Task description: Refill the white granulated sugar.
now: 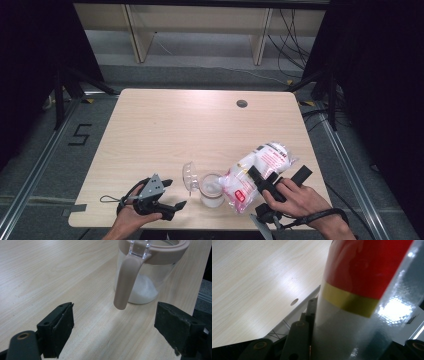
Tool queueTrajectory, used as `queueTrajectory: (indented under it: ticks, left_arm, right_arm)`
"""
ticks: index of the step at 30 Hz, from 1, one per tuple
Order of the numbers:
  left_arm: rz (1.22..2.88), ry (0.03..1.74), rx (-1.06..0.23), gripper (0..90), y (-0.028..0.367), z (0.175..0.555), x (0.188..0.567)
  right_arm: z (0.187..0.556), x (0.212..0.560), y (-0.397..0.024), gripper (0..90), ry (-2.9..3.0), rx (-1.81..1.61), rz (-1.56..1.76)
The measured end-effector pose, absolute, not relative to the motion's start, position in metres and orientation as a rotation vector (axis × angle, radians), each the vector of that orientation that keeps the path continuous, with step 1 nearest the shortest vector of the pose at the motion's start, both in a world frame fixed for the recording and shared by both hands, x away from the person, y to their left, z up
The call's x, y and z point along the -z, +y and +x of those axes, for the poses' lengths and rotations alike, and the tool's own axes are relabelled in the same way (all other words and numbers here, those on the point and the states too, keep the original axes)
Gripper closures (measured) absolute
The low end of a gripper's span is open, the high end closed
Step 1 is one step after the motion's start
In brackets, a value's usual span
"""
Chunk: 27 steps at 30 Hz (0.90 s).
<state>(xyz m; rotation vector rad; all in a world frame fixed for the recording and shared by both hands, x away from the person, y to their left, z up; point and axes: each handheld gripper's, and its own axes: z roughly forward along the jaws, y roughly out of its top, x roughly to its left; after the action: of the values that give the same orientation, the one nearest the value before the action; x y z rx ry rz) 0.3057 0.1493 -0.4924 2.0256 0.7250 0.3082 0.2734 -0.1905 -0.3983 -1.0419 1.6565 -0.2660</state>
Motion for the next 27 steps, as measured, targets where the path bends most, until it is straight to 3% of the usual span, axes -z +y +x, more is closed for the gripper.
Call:
queueTrajectory:
  ticks: [27]
  left_arm:
    - [2.013,0.720,-0.303,15.5,0.1486,0.3061,0.4934]
  right_arm:
    - [0.2738,0.3960,-0.1920,73.3,1.655,0.279,-1.050]
